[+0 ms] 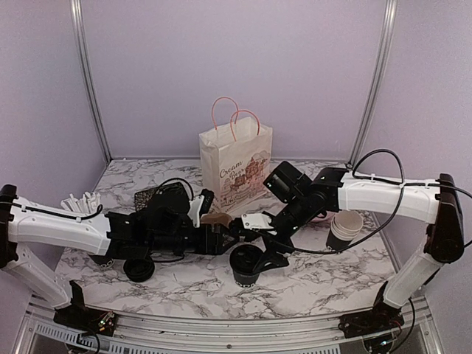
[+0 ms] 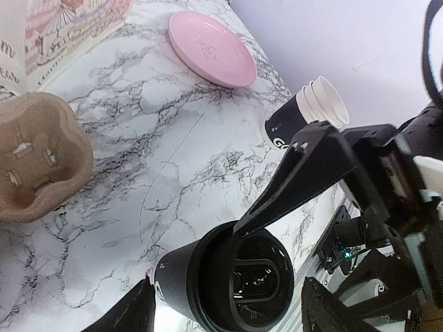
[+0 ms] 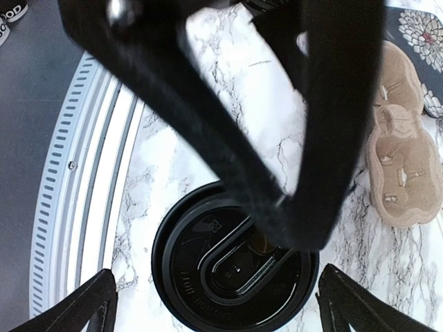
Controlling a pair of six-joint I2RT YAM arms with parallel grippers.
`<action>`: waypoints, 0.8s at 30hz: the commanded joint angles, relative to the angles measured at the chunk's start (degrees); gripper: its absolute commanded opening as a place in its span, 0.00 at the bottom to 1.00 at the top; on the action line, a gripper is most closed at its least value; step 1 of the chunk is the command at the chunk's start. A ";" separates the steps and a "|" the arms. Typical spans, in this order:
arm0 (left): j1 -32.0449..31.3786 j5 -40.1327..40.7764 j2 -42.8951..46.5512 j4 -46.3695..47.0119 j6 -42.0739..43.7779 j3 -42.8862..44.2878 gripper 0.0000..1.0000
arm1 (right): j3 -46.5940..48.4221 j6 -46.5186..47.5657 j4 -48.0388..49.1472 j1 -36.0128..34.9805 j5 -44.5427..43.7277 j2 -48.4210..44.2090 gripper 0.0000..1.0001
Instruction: Pack the takeout coffee
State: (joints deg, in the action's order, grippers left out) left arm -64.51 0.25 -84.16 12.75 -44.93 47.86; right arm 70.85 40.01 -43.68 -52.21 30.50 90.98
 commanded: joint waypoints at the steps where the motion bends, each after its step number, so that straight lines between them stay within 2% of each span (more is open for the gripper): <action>1: -0.17 6.98 6.10 -8.60 3.10 1.23 0.73 | 2.92 1.04 -2.02 -0.14 -2.29 0.07 0.96; 9: 0.00 15.80 12.08 -11.90 2.86 -0.99 0.73 | 4.45 1.16 -2.90 -1.03 -3.67 2.47 0.91; 24: 0.31 16.01 11.98 -11.87 2.19 -2.72 0.73 | 5.30 1.71 -3.96 -3.19 -7.48 4.73 0.85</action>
State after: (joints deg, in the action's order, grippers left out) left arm -64.47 15.20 -72.62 1.72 -43.05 45.76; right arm 73.58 41.41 -46.76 -54.33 25.02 94.19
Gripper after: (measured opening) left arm 0.734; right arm 0.852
